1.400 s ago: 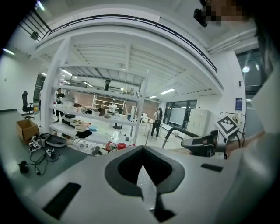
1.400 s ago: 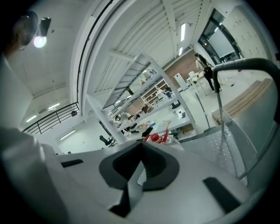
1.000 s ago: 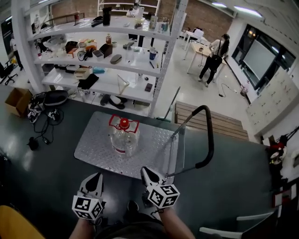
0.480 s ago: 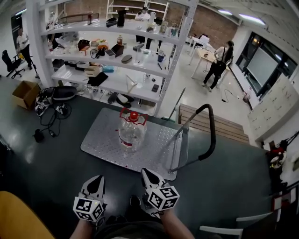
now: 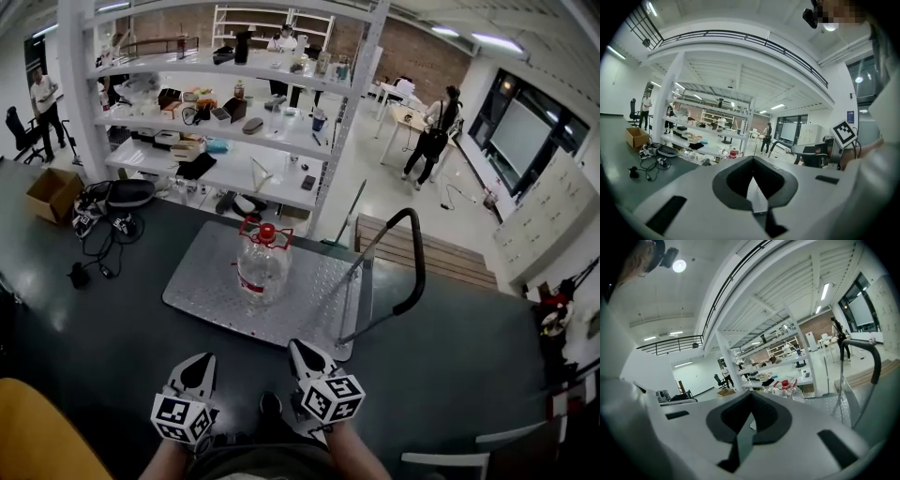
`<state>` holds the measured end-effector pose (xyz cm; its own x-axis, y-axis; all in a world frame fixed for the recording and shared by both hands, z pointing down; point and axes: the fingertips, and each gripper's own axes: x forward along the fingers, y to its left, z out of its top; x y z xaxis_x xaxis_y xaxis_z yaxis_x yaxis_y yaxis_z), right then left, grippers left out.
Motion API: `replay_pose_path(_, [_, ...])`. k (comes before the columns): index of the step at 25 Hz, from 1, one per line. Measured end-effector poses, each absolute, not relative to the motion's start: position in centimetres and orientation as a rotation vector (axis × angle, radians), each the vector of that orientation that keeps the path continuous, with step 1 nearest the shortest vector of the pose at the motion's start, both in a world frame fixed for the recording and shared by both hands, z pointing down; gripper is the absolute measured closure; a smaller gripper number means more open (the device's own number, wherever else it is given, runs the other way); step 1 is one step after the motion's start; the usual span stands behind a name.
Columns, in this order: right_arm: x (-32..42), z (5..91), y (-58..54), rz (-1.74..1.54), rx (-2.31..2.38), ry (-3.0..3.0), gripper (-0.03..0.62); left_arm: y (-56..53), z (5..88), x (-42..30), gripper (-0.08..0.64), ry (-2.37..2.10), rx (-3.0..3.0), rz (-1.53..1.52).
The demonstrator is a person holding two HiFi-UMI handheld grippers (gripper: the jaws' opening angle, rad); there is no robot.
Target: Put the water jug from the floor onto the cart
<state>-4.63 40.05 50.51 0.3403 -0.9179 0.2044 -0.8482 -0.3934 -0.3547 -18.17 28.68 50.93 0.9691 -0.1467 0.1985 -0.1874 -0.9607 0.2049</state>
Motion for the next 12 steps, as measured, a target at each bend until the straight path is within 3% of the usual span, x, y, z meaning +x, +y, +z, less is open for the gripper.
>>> replay_pose_path(12, [-6.2,51.6,41.0,-0.580,-2.429,1.629,0.603,29.3,51.3,-19.4,0.555,-0.249,2.891,0.251])
